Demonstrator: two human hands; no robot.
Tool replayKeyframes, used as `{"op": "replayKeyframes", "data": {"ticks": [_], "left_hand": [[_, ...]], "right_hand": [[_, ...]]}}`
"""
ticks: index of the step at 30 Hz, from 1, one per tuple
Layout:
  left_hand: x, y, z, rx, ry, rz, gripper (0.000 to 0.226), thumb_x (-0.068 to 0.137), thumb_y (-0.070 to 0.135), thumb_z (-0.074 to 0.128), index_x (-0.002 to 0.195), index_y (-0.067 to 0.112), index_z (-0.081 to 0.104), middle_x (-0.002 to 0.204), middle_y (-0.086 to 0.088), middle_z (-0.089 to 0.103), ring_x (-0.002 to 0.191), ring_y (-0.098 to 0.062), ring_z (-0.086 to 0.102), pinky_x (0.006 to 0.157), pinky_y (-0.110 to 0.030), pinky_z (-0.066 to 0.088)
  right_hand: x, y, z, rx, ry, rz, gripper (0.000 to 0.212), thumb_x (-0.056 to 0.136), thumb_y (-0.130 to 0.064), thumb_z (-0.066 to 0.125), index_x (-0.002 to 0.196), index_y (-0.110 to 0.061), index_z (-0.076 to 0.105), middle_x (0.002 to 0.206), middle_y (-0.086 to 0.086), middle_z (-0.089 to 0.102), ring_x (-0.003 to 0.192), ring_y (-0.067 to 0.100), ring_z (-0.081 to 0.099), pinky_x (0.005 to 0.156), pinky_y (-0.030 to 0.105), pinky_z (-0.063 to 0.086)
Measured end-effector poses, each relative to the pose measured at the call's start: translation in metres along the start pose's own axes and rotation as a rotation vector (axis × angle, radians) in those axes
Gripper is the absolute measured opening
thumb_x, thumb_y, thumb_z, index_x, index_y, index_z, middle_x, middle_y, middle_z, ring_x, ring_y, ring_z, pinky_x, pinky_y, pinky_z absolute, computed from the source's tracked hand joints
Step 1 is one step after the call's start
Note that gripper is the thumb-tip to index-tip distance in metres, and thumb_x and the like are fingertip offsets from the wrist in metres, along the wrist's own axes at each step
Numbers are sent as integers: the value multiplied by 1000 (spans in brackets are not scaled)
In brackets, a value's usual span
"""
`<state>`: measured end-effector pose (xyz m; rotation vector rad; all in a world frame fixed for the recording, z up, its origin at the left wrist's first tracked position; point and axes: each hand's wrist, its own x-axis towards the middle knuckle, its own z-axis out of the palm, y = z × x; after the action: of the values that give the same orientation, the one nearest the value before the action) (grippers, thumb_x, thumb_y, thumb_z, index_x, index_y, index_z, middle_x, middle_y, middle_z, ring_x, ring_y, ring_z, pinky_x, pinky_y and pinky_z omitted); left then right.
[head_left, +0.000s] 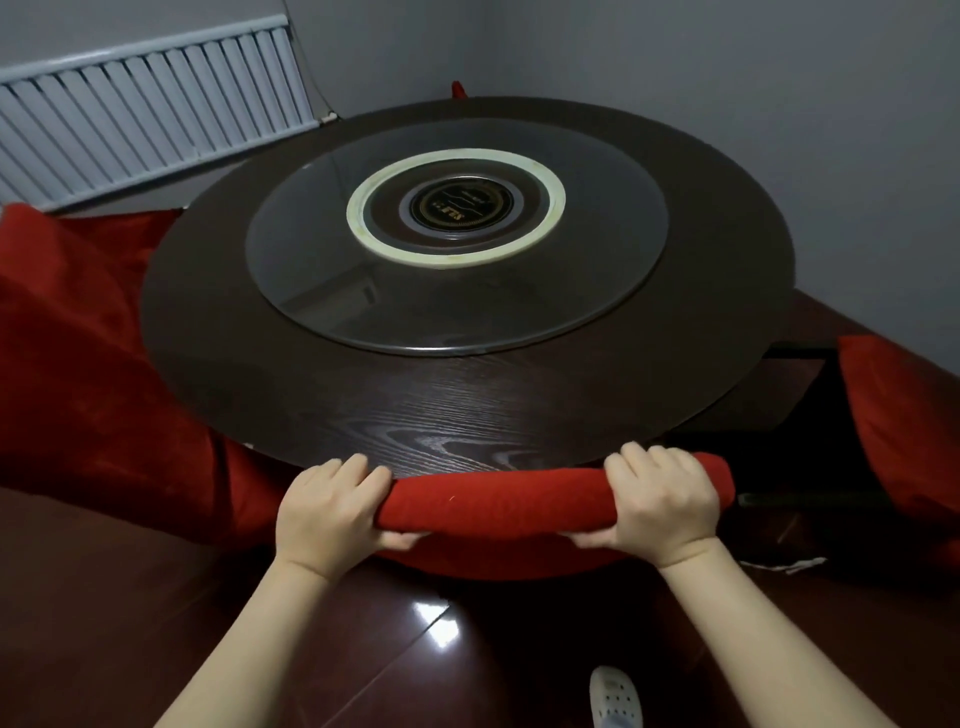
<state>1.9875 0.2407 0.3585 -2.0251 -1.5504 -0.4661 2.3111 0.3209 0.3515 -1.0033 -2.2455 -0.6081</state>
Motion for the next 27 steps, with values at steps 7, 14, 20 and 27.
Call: {"op": "replayKeyframes", "data": {"ticks": [7,14,20,27], "left_hand": [[11,6,-4,13,25,-39,68,77,80,46,58,15,49,57,-4,42,47,-27,45,46,-35,35],[29,5,2,15,35,-21,68,78,78,46,58,14,54,56,-5,45,46,-26,48,43,-35,38],[-16,21,-4,-19,-13,-52,73,76,83,42,62,13,58,59,-6,45,47,-27,46,46,-37,37],[-4,20,-6,10,-10,-10,68,74,81,49,59,14,56,57,-4,44,46,-26,46,44,-34,36]], "right_hand": [[8,13,0,-9,28,-11,78,65,-89,47,57,-11,46,56,6,41,47,25,42,47,35,36],[25,27,4,2,33,13,78,66,-88,46,55,-11,46,55,6,42,46,25,42,46,34,38],[-15,4,-3,35,30,-30,77,67,-87,48,54,-11,48,55,7,43,44,24,42,43,34,39],[-7,11,-6,26,37,-7,78,64,-88,50,56,-11,47,56,6,42,46,25,42,45,35,39]]}}
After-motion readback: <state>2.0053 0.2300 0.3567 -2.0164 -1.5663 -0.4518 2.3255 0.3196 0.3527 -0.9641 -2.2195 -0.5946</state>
